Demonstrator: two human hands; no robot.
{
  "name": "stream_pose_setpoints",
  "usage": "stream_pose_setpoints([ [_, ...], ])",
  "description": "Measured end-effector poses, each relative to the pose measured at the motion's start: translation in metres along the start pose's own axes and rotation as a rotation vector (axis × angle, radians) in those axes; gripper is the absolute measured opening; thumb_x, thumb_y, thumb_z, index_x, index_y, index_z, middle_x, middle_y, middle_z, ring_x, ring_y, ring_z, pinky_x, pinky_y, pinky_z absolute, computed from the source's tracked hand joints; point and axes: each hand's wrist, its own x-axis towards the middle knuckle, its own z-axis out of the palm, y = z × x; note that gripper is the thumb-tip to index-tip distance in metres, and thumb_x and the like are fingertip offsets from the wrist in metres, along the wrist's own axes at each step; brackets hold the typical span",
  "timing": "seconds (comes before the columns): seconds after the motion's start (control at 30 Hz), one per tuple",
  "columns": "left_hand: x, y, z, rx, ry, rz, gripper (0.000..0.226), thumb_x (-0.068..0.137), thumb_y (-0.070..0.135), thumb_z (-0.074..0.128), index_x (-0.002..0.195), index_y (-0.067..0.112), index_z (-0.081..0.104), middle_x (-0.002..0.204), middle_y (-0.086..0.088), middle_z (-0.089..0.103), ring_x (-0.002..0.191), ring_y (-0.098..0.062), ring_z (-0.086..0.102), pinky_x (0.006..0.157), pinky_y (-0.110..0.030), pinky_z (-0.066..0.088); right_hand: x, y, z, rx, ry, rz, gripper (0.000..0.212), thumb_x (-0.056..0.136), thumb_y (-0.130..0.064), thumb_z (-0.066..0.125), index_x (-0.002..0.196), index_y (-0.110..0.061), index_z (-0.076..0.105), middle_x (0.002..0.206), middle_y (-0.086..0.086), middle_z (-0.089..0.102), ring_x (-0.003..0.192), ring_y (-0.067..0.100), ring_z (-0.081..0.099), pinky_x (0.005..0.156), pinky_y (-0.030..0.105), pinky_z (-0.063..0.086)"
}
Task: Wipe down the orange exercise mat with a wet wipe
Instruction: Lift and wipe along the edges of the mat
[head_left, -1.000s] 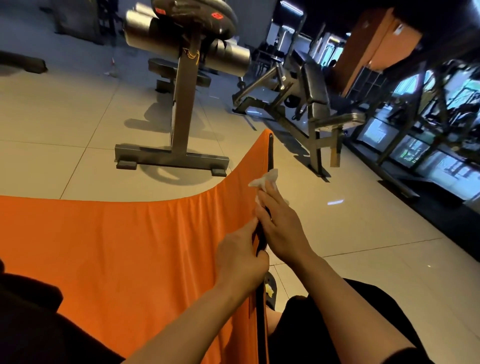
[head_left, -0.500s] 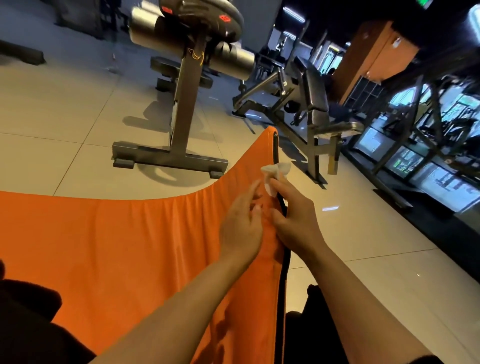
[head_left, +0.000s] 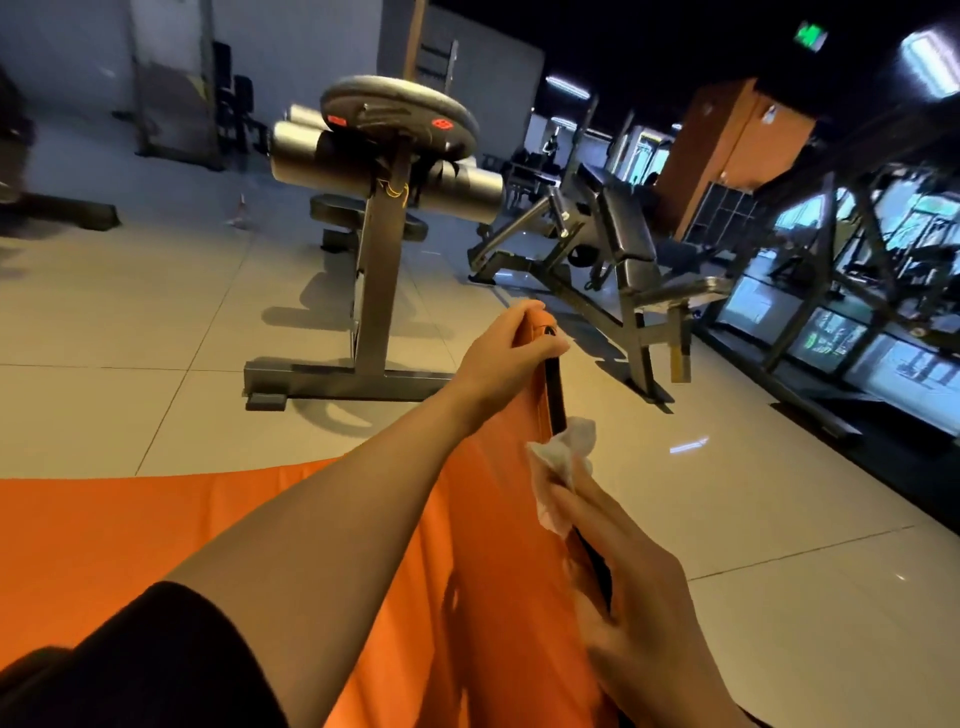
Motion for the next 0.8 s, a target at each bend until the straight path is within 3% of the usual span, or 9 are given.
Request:
stream_pose_setpoints([
  [0.1, -0.009, -0.005, -0.004, -0.021, 0.046, 0.030, 0.015, 0.092, 0.024, 0.058, 0.105, 0.019, 0.054, 0.098, 0.000, 0.055, 0.096, -0.015, 0.052, 0.085, -0.029, 0.042, 0.004, 0.003, -0.003, -0.134, -0.074, 0.074, 0.092, 0.087, 0.005, 0.058, 0.147, -0.048, 0.014, 0.151, -0.042, -0.001, 0.127, -0.023, 0.027, 0.084, -0.002, 0.038],
  [0.17, -0.020, -0.010, -0.008, -0.019, 0.044, 0.045, 0.016, 0.092, 0.027, 0.052, 0.107, 0.022, 0.055, 0.106, 0.003, 0.056, 0.104, -0.014, 0.052, 0.089, -0.031, 0.040, 0.013, 0.010, -0.006, -0.228, -0.073, 0.100, 0.098, 0.086, 0.006, 0.059, 0.147, -0.050, 0.006, 0.155, -0.034, -0.007, 0.114, -0.018, 0.039, 0.070, 0.010, 0.049],
  [0.23, -0.032, -0.014, -0.012, 0.039, 0.030, 0.074, 0.028, 0.086, 0.029, 0.043, 0.111, 0.027, 0.056, 0.115, 0.004, 0.057, 0.111, -0.014, 0.051, 0.096, -0.034, 0.042, 0.026, 0.018, -0.008, -0.262, -0.050, 0.080, 0.101, 0.084, 0.008, 0.060, 0.143, -0.053, 0.005, 0.159, -0.025, -0.004, 0.104, -0.008, 0.043, 0.063, 0.013, 0.048],
  [0.33, -0.050, -0.019, -0.016, 0.146, 0.074, 0.156, 0.032, 0.093, 0.014, 0.047, 0.119, 0.031, 0.055, 0.125, 0.003, 0.056, 0.119, -0.015, 0.049, 0.104, -0.040, 0.041, 0.041, 0.024, -0.008, -0.326, -0.002, -0.018, 0.097, 0.080, 0.009, 0.068, 0.147, -0.042, 0.018, 0.161, -0.011, 0.006, 0.122, 0.001, 0.039, 0.077, 0.013, 0.046],
  [0.4, -0.058, -0.020, -0.018, 0.209, 0.125, 0.205, 0.036, 0.094, 0.006, 0.053, 0.124, 0.024, 0.057, 0.125, 0.003, 0.058, 0.118, -0.014, 0.050, 0.105, -0.041, 0.041, 0.039, 0.024, -0.002, -0.398, 0.031, -0.055, 0.093, 0.077, 0.008, 0.072, 0.150, -0.025, 0.027, 0.162, -0.001, 0.012, 0.141, 0.020, 0.030, 0.098, 0.032, 0.048],
  [0.47, -0.063, -0.019, -0.017, 0.264, 0.171, 0.231, 0.033, 0.092, 0.008, 0.059, 0.122, 0.023, 0.061, 0.119, 0.005, 0.060, 0.114, -0.014, 0.053, 0.105, -0.040, 0.042, 0.027, 0.023, 0.002, -0.493, 0.051, -0.071, 0.090, 0.074, 0.009, 0.071, 0.150, -0.015, 0.030, 0.162, 0.006, 0.014, 0.148, 0.025, 0.016, 0.110, 0.049, 0.037],
  [0.53, -0.067, -0.013, -0.014, 0.279, 0.185, 0.256, 0.031, 0.089, 0.010, 0.065, 0.117, 0.023, 0.064, 0.114, 0.003, 0.064, 0.110, -0.014, 0.055, 0.100, -0.036, 0.045, 0.018, 0.020, -0.001, -0.515, 0.086, -0.084, 0.085, 0.075, 0.013, 0.067, 0.149, -0.012, 0.032, 0.161, 0.008, 0.016, 0.149, 0.025, 0.013, 0.112, 0.050, 0.033],
  [0.67, -0.081, -0.003, -0.002, 0.332, 0.165, 0.382, 0.025, 0.086, 0.010, 0.069, 0.110, 0.017, 0.067, 0.102, 0.002, 0.063, 0.098, -0.013, 0.055, 0.090, -0.027, 0.046, 0.023, 0.001, -0.012, -0.466, 0.239, -0.124, 0.059, 0.089, 0.003, 0.057, 0.145, -0.007, 0.041, 0.154, 0.011, 0.034, 0.132, 0.021, 0.044, 0.100, 0.028, 0.044],
  [0.8, -0.089, -0.005, 0.008, 0.379, 0.225, 0.459, 0.021, 0.084, 0.003, 0.067, 0.105, 0.008, 0.066, 0.098, -0.004, 0.060, 0.093, -0.019, 0.054, 0.082, -0.029, 0.048, 0.044, -0.010, -0.015, -0.532, 0.314, -0.258, 0.039, 0.091, -0.009, 0.057, 0.130, -0.003, 0.059, 0.130, 0.016, 0.058, 0.118, 0.022, 0.052, 0.093, 0.034, 0.051],
])
